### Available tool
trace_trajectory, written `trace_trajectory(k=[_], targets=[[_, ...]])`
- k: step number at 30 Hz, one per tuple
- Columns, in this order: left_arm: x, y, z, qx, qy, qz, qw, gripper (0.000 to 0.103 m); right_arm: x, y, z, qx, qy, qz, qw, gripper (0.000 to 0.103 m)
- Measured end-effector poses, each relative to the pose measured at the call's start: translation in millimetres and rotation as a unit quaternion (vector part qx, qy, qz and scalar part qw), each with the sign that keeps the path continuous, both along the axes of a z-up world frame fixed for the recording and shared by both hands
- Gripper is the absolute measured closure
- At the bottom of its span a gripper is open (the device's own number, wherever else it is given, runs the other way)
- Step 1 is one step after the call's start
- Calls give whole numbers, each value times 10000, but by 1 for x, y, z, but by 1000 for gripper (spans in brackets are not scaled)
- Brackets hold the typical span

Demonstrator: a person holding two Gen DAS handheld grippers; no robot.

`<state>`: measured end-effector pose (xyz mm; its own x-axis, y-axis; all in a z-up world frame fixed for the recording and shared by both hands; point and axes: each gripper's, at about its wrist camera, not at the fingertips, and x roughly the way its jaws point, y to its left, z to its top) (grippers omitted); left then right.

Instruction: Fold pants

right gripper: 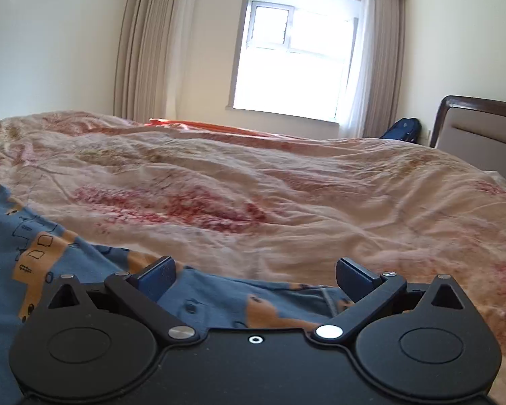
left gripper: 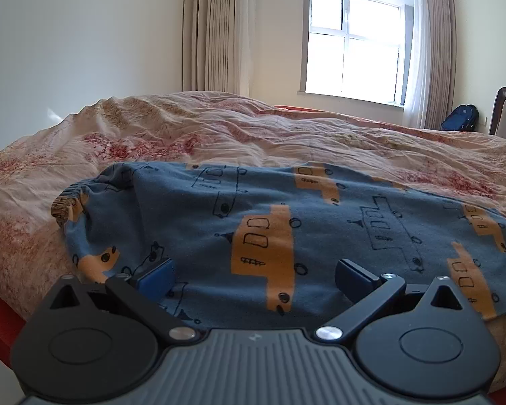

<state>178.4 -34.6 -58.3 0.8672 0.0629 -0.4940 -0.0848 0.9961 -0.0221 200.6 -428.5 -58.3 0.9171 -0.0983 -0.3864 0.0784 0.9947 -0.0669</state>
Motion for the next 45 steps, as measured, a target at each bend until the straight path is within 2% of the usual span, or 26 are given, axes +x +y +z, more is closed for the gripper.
trace_trajectory(k=[5, 8, 11, 14, 17, 20, 22, 24, 25, 26, 27, 28, 29, 30, 32, 33, 36, 38, 39, 42, 43, 45], targets=[[5, -28, 14, -216, -284, -331, 9988, 0, -60, -34, 9, 200, -610, -212, 9977, 1], [16, -56, 18, -286, -295, -694, 9967, 0, -96, -50, 4, 745, -697, -339, 9942, 0], [27, -89, 21, -421, -246, -1234, 9912, 0, -121, -59, -5, 1329, -652, -371, 9883, 0], [38, -120, 23, -648, -187, -1714, 9829, 0, -128, -67, -16, 2064, -464, -281, 9770, 0], [50, -146, 17, -832, -32, -1978, 9767, 0, -123, -72, -23, 2589, -388, -143, 9650, 0], [62, -162, 4, -722, 217, -2009, 9767, 0, -117, -74, -23, 2931, -459, -61, 9550, 1], [66, -168, -6, -552, 340, -1951, 9786, 0, -113, -78, -26, 3350, -508, -229, 9406, 1], [66, -172, -13, -228, 323, -2005, 9789, 0, -112, -80, -30, 3646, -621, -491, 9278, 13], [64, -174, -13, -110, 327, -2031, 9786, 0, -112, -80, -30, 3695, -665, -619, 9248, 18], [63, -176, -12, -52, 355, -2040, 9783, 1, -111, -79, -30, 3704, -681, -799, 9229, 27], [64, -176, -10, -47, 414, -2043, 9780, 0, -111, -79, -31, 3727, -701, -975, 9202, 38], [65, -175, -7, -91, 479, -2056, 9774, 0, -110, -79, -31, 3772, -721, -1117, 9165, 43], [67, -173, -4, -169, 542, -2070, 9767, 0, -110, -79, -32, 3799, -723, -1246, 9138, 52], [68, -170, 0, -284, 586, -2080, 9760, 0, -109, -79, -31, 3780, -716, -1384, 9126, 62], [72, -162, 8, -600, 628, -2091, 9740, 0, -106, -75, -28, 3624, -761, -1491, 9169, 69], [74, -156, 12, -769, 647, -2079, 9730, 0, -103, -69, -24, 3417, -808, -1461, 9249, 71], [77, -139, 25, -1232, 612, -1988, 9703, 0, -93, -38, -2, 2391, -979, -1078, 9600, 80], [79, -124, 33, -1653, 551, -1978, 9646, 0, -88, -14, 12, 1854, -1104, -698, 9739, 81], [80, -115, 35, -1903, 529, -2002, 9596, 0, -86, -1, 18, 1607, -1160, -503, 9789, 82], [86, -83, 37, -2819, 535, -2061, 9355, 0, -80, 41, 33, 934, -1299, 212, 9869, 83], [88, -71, 35, -3192, 543, -2085, 9229, 0, -80, 54, 35, 789, -1288, 438, 9876, 84], [90, -51, 28, -3710, 581, -2078, 9032, 0, -81, 78, 34, 656, -1218, 865, 9866, 85]])
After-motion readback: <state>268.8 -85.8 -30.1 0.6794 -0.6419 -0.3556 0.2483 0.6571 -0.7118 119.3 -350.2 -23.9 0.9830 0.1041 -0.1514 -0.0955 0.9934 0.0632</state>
